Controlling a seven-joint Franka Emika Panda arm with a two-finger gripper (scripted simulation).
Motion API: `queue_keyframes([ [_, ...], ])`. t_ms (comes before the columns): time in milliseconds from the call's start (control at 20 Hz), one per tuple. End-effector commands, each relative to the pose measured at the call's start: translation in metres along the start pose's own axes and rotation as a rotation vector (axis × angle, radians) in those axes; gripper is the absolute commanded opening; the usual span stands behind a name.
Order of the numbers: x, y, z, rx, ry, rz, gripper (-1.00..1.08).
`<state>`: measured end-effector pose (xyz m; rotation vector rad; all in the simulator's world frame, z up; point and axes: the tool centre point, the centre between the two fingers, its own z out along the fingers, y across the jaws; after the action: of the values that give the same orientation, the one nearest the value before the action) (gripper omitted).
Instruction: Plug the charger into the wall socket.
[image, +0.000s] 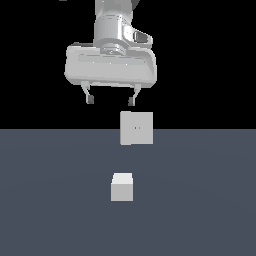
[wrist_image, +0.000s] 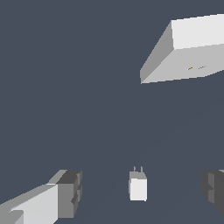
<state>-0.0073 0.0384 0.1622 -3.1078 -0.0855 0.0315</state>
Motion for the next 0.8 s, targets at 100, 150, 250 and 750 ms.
queue_keyframes([
  [100,-0.001,0.0,0.0,0.0,0.001,0.0,1.0],
  [150,-0.001,0.0,0.001,0.0,0.001,0.0,1.0],
  [250,-0.003,0.001,0.003,-0.001,0.003,0.001,1.0],
  [750,-0.028,0.007,0.025,-0.009,0.033,0.009,1.0],
])
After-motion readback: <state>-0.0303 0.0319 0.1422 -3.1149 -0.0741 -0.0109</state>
